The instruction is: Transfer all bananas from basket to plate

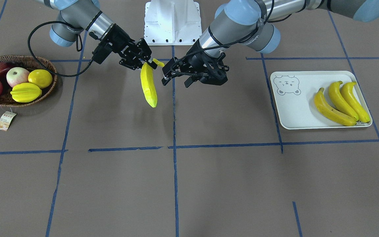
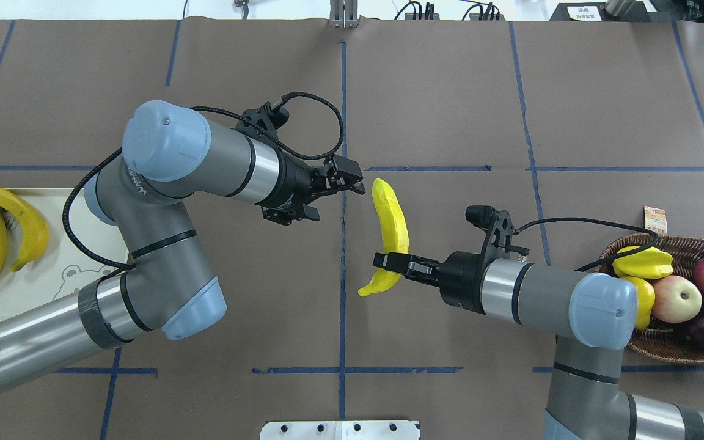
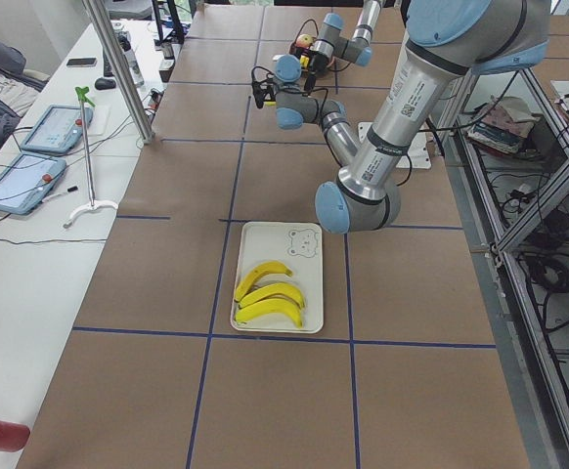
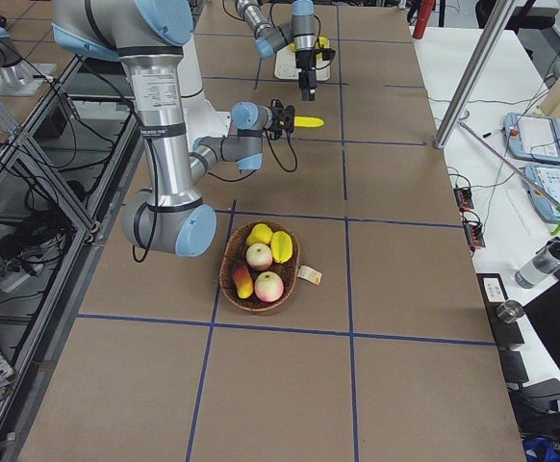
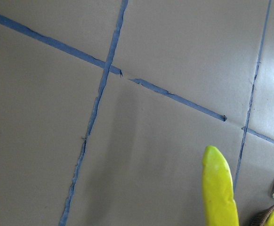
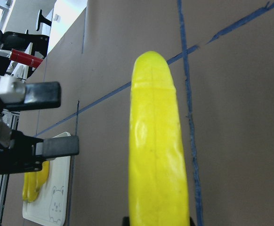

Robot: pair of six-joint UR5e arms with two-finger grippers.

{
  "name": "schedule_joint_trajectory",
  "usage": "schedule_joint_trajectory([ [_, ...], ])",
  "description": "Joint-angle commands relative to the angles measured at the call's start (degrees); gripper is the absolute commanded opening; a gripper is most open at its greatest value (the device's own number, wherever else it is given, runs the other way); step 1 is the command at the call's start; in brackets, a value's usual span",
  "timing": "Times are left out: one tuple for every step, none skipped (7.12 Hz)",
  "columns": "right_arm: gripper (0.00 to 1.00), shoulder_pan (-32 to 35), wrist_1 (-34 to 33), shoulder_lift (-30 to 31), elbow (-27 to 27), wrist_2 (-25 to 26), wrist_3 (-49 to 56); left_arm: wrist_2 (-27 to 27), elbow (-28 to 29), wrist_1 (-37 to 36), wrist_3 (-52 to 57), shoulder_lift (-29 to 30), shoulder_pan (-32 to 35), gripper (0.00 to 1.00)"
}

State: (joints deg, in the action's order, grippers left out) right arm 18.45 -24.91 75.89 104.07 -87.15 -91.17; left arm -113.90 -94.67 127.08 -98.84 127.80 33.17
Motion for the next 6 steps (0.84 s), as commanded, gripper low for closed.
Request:
schedule_joint_trajectory([
  [0.07,-1.31,0.12,-1.62,-1.15,1.81,-0.06,1.05,2.55,0.09,-1.17,2.52,-1.08,0.99],
  [0.08,-1.31,0.21,-1.71,-1.15,1.81,-0.06,2.18,3.17,0.18,-1.18,2.97,-1.96,0.99],
  [0.08,-1.31,0.12,-2.23,-1.15,1.98,-0.06,3.85,3.26,0.18,-1.35,3.33,-3.36,0.99],
  [0.08,-1.31,0.12,-2.33,-1.15,2.16,-0.06,4.82,3.96,0.18,-1.44,3.42,-3.98,0.94],
  [0.08,-1.31,0.12,-2.33,-1.15,2.16,-0.06,4.83,3.97,0.18,-1.53,3.50,-3.90,0.81],
  [0.08,-1.49,0.12,-2.33,-1.15,2.16,-0.06,4.83,4.32,0.18,-3.27,3.94,-3.99,0.71],
])
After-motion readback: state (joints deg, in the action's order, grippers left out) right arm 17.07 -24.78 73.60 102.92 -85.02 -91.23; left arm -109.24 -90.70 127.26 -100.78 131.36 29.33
